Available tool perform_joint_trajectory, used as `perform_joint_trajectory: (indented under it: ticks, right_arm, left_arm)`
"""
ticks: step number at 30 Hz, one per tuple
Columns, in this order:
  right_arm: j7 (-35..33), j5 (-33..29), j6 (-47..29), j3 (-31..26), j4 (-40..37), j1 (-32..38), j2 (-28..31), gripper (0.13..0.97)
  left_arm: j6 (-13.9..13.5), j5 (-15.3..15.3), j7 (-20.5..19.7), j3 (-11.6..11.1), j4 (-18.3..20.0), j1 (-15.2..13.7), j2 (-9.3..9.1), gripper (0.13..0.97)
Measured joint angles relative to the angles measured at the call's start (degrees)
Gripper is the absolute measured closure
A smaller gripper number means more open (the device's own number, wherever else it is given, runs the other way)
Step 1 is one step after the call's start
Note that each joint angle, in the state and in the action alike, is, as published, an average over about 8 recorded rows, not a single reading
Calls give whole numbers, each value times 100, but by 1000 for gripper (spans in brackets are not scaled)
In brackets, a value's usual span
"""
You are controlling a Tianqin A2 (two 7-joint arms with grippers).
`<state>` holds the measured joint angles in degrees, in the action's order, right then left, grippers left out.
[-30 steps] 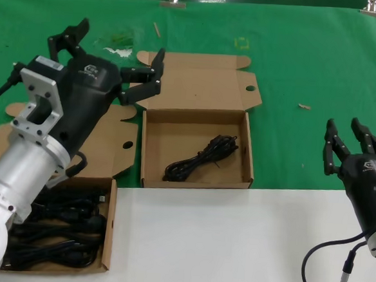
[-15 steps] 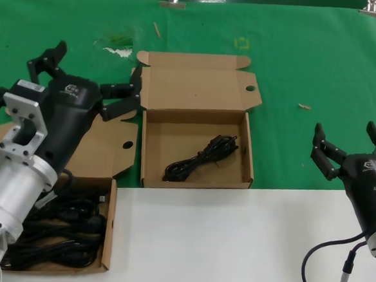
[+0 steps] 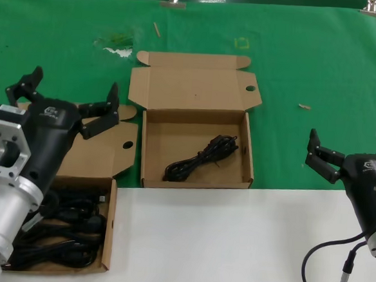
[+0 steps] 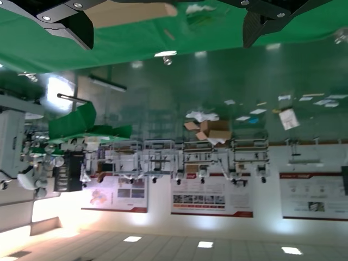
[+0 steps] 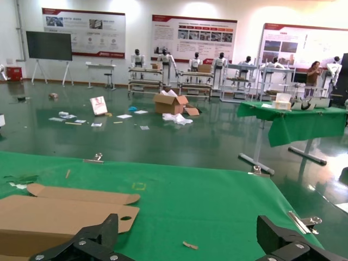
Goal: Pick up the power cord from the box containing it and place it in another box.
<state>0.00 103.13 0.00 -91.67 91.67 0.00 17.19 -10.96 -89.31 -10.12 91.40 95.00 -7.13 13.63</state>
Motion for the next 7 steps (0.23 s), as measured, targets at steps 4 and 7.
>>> perform_joint_trajectory:
  ticks: [4,7]
  right_arm:
    - [-1,0,0,0,0,0,0,233]
    - [-1,0,0,0,0,0,0,216]
  left_arm:
    - [160,-200,148,4,-48,103,52,132]
    - [220,-275,203,5,-66,142,71,132]
